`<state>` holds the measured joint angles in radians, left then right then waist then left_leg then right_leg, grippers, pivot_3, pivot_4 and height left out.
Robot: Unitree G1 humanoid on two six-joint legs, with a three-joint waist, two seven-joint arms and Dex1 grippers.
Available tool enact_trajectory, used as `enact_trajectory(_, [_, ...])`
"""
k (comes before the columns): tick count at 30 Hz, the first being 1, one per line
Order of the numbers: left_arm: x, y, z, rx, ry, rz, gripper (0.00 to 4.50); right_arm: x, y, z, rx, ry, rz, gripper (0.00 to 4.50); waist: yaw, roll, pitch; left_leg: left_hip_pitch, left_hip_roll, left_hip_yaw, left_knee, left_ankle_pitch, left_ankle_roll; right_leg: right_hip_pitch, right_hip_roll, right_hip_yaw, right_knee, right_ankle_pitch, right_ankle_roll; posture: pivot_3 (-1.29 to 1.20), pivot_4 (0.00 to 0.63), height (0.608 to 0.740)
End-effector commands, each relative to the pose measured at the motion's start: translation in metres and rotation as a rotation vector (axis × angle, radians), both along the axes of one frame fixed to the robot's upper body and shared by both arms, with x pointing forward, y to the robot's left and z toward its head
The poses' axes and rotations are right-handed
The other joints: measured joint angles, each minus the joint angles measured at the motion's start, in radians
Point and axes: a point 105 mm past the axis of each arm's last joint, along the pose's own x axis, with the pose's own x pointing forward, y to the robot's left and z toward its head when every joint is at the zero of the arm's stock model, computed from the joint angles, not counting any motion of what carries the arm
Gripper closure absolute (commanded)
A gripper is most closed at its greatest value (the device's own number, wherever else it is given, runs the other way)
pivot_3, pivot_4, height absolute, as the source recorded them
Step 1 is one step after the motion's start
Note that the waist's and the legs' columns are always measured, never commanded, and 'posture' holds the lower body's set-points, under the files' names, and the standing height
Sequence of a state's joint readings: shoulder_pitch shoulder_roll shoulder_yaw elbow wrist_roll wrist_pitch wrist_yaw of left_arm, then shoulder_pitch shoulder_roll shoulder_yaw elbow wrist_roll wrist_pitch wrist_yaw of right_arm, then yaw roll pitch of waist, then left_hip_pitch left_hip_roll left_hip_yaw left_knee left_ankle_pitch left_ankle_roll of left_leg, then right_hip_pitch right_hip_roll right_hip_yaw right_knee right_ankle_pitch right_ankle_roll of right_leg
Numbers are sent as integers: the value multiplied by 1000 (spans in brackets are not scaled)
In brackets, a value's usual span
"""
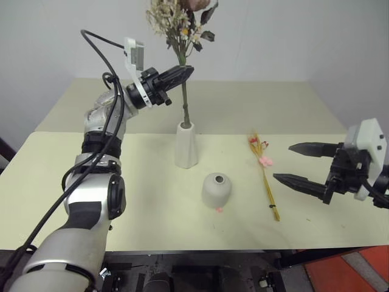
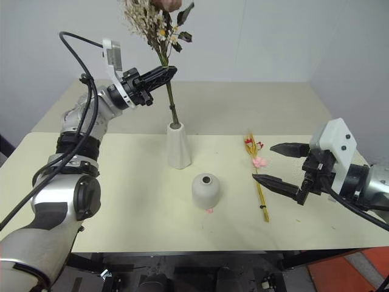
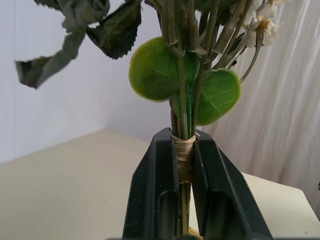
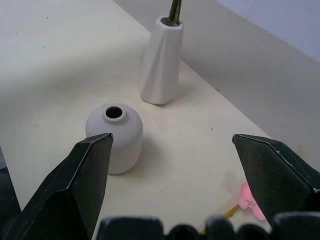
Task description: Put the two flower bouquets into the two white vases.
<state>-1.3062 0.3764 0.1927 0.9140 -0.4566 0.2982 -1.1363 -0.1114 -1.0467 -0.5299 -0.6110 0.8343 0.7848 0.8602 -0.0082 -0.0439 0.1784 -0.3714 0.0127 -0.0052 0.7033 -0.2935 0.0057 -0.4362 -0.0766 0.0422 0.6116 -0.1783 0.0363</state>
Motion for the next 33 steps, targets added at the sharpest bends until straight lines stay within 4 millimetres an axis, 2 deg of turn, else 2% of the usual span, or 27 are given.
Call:
enact_trajectory(1, [-4,-7,15,31,-74,-10,4361,-4,-2,11,-3,-53,-21,0,-1,0,0,0,0,0,0,0,0,0,0,0,0,0,0,0,150,740])
enact_trajectory(7, [-2,-9,7,53,-64,-8,4361,-5,-2,11,2,-51,-29,0,-3,0,0,0,0,0,0,0,0,0,0,0,0,0,0,0,150,740])
enact_trajectory(15, [2,-7,-13,114,-31,14,4361,-5,-3,11,5,-54,-36,0,-3,0,0,0,0,0,0,0,0,0,0,0,0,0,0,0,150,740])
enact_trajectory(30, [5,-10,-32,117,18,23,4361,-5,-3,11,13,-54,-38,0,-4,0,0,0,0,0,0,0,0,0,0,0,0,0,0,0,150,740])
enact_trajectory(33, [5,-9,-37,126,37,24,3348,-5,-4,11,14,-53,-40,0,-3,0,0,0,0,0,0,0,0,0,0,0,0,0,0,0,150,740])
